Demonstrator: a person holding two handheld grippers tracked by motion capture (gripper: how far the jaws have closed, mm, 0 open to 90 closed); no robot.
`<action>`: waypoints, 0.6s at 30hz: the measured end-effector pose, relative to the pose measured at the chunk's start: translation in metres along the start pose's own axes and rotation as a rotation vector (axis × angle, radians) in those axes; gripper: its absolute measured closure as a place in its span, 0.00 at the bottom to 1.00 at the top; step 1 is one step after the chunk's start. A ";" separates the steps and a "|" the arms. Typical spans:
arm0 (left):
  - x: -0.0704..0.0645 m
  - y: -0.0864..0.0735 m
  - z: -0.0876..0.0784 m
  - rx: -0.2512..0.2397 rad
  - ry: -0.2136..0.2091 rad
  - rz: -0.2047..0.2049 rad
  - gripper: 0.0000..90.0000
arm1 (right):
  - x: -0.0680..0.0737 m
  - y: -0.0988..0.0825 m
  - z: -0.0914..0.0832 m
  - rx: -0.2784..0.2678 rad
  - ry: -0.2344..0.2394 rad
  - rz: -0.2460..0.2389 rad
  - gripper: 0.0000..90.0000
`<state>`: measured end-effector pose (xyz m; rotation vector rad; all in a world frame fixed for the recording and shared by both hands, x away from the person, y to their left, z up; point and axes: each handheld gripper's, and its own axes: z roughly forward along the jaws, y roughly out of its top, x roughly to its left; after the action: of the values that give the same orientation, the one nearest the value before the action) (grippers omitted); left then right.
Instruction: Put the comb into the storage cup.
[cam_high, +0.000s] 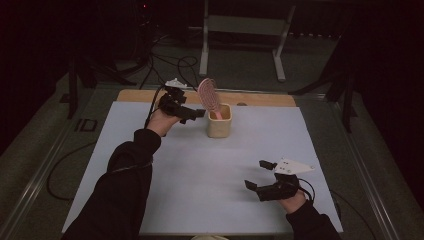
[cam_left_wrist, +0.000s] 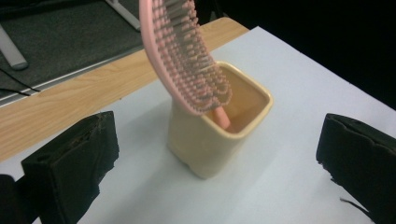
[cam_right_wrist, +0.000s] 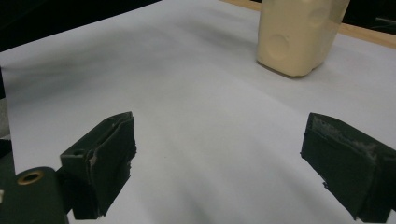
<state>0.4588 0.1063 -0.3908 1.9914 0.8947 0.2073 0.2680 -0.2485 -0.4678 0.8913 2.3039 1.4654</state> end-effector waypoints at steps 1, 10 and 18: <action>0.000 -0.002 -0.001 0.001 0.002 0.004 0.00 | 0.000 0.000 0.000 -0.003 -0.001 0.002 0.11; -0.002 -0.024 -0.013 0.010 -0.011 0.008 0.00 | -0.001 0.000 0.001 0.003 -0.004 -0.002 0.11; -0.002 -0.042 -0.027 0.019 -0.001 0.012 0.00 | -0.002 -0.002 0.002 0.003 0.000 0.009 0.11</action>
<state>0.4237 0.1365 -0.4086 2.0144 0.8873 0.2054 0.2702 -0.2491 -0.4702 0.9037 2.3061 1.4663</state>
